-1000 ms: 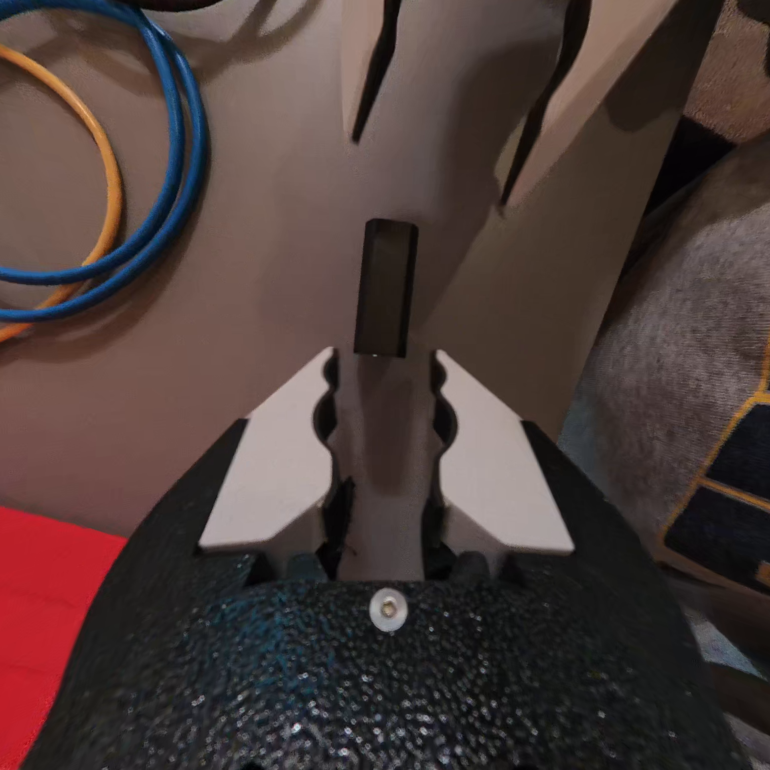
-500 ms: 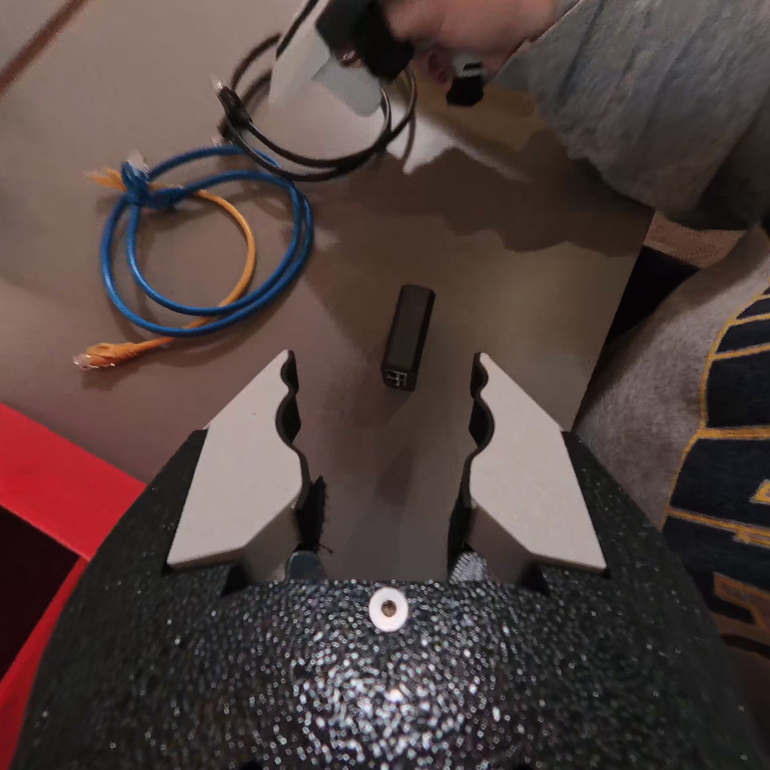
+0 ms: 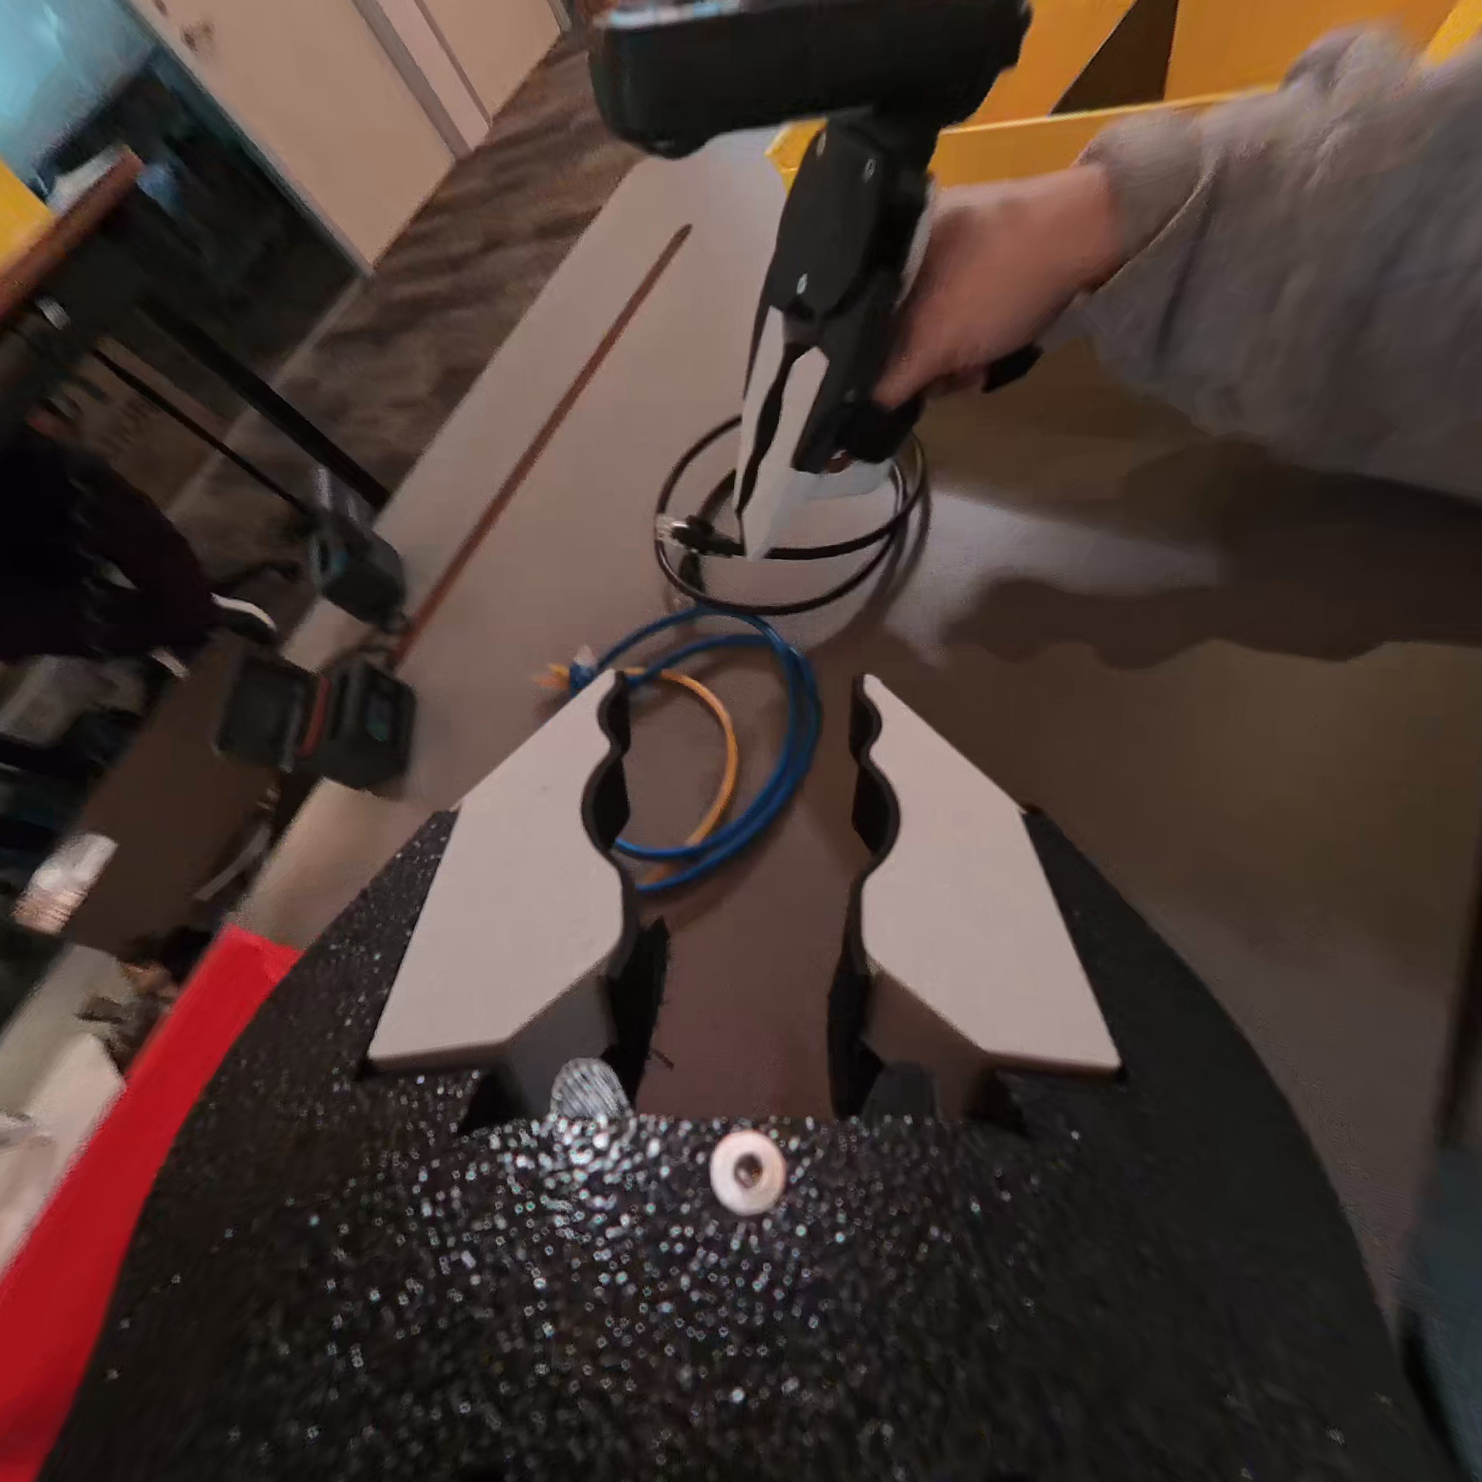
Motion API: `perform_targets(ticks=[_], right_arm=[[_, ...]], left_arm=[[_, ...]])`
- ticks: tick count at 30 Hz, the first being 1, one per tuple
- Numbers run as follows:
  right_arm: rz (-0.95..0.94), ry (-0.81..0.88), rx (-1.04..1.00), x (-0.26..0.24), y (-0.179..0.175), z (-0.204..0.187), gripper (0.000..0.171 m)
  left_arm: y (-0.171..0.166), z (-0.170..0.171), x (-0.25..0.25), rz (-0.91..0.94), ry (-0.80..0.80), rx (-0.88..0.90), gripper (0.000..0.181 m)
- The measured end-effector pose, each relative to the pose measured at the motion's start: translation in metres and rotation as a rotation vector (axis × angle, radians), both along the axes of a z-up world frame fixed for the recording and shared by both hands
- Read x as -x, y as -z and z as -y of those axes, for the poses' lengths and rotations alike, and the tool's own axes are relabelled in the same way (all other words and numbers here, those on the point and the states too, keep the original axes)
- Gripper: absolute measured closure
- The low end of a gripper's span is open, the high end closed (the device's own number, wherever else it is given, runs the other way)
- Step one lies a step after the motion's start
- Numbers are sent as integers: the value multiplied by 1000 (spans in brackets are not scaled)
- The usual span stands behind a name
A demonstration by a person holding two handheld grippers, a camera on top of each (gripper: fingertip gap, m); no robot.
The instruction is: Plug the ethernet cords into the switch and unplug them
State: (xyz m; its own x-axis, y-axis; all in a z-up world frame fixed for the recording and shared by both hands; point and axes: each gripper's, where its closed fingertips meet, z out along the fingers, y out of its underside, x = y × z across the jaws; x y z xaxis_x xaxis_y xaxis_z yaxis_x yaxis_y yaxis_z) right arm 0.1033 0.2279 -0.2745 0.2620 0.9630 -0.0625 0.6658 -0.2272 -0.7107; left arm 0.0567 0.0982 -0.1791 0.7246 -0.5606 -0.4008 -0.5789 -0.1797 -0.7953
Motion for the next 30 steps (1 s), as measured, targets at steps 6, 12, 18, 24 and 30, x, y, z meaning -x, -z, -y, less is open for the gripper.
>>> perform_targets(ticks=[6,12,18,24,30], right_arm=[[40,-342,15,-22,-39,57,167],[99,-506,93,-42,-43,86,167],[140,-556,94,-56,-35,96,167],[39,-491,-110,-48,-44,83,160],[52,-550,-554,-38,-46,84,149]], left_arm=[[-3,-54,-21,-440,77,-290,117],[36,-55,-72,-740,360,-368,128],[47,-58,-79,-815,388,-386,167],[62,-57,-71,-683,328,-206,173],[56,-37,-81,-62,387,183,173]])
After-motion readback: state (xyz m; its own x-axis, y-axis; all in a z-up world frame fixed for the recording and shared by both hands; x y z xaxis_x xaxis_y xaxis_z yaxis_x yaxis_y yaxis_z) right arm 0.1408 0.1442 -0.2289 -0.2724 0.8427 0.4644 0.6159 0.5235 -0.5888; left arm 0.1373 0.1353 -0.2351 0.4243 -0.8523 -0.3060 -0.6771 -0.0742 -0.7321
